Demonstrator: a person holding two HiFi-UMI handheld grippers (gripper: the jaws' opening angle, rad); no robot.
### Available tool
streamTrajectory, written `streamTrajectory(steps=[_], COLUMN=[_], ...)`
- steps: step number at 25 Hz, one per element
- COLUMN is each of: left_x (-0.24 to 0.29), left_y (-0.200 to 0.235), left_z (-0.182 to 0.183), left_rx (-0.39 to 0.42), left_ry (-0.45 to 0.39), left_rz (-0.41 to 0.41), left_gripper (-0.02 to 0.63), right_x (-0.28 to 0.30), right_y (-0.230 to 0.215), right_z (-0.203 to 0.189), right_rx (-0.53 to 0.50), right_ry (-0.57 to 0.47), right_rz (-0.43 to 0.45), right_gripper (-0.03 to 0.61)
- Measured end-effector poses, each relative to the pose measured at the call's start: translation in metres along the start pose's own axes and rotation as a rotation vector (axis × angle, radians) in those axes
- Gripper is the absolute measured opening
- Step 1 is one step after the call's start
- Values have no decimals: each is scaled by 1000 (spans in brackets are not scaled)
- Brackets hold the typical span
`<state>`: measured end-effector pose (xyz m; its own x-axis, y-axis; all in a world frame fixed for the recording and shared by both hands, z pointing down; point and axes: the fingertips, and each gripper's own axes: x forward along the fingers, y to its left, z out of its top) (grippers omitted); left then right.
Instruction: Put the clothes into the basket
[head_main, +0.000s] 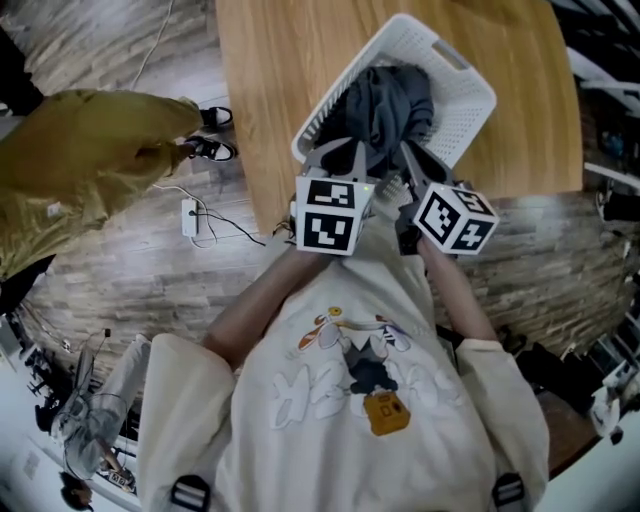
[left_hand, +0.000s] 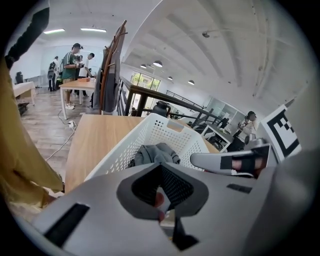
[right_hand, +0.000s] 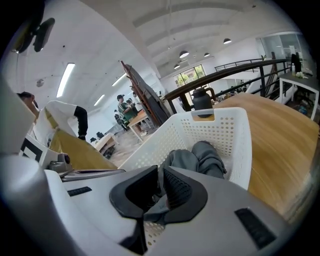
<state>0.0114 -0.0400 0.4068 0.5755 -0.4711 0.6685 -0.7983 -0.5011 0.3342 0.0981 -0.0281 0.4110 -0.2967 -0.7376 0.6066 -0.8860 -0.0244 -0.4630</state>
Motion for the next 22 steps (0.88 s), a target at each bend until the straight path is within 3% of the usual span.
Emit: streamTrajectory(steps=[7, 14, 22], left_x=[1, 3, 0], left_y=[-4, -11, -8], left_z=[-1, -3, -3], left_rx=[13, 63, 64], left_ry=[-4, -19, -53], left_rz=[-29, -43, -58], left_gripper=[2, 2, 2], right_x=[-9, -12, 6], right_y=[3, 15, 28], right_z=[-9, -7, -14], right_rx=[-104, -309, -307], right_ry=[7, -137, -174], right_rz=[-44, -79, -94], right_gripper=[52, 52, 52])
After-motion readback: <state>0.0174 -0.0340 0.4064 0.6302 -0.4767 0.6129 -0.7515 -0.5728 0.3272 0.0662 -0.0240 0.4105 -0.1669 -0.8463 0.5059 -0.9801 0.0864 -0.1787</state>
